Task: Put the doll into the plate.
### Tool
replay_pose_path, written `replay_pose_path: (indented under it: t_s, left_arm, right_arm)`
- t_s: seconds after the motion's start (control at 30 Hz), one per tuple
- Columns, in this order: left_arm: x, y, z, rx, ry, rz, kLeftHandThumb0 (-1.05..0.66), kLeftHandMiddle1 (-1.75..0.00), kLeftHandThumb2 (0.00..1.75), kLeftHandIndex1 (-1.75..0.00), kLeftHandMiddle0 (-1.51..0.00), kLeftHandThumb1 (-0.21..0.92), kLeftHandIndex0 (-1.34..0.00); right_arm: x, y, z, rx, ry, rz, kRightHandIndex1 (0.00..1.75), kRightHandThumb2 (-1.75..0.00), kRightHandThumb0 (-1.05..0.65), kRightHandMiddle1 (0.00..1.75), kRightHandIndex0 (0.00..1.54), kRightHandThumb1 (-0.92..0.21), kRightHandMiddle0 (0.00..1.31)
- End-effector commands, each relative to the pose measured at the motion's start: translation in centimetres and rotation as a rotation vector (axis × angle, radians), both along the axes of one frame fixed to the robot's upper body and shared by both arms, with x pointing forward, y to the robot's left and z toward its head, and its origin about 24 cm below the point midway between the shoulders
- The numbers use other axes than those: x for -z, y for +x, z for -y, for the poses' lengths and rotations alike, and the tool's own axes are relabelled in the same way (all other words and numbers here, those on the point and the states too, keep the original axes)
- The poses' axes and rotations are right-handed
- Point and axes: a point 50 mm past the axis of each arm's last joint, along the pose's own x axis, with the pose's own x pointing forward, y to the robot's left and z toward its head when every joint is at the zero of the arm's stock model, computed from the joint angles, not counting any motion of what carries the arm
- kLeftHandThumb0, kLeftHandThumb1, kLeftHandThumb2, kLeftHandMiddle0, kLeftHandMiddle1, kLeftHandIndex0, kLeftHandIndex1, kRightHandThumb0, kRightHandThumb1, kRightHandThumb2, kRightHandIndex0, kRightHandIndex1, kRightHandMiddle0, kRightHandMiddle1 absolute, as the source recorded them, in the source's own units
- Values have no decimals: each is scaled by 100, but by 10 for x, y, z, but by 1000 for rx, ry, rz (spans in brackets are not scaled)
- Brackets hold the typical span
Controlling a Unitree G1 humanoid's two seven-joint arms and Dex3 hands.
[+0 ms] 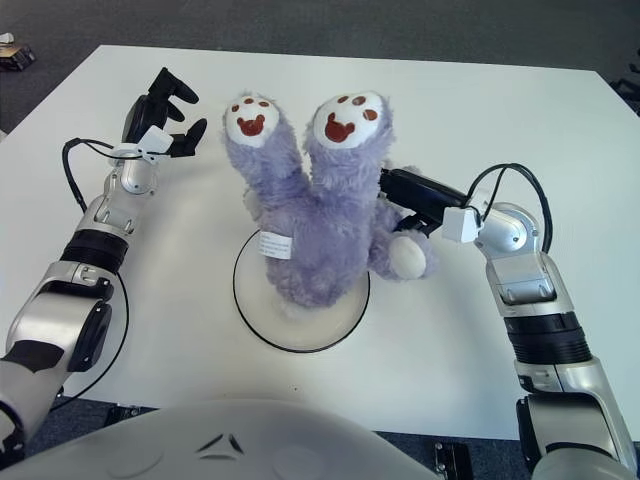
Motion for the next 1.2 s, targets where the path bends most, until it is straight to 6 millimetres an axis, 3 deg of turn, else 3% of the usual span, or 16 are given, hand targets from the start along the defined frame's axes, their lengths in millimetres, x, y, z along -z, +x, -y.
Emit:
replay_pose_path:
  t_s: [0.0,0.4,0.73,1.17]
  left_arm:
    - [0,-1,0,-3,4,5,-1,-175,102,-175,-32,57,-30]
    - [0,-1,1,-2,15,11,-1,-175,102,-175,-32,58,-30]
    - [1,-1,4,15,17,-7,-1,-175,101,-175,-32,58,-30]
    - [2,1,9,27,38,-9,-1,-175,104,-175,-33,56,-32]
  right_arm:
    - [-4,3,5,26,7,0,19,-17,-98,78,16,-87,0]
    - [-8,0,8,-6,59,-59,19,-15,-96,76,16,-82,0]
    - [-13,0,13,-87,114,-115,16,-17,-104,61,11,-85,0]
    - [-12,1,16,-90,115,-119,16,-16,-105,60,11,-85,0]
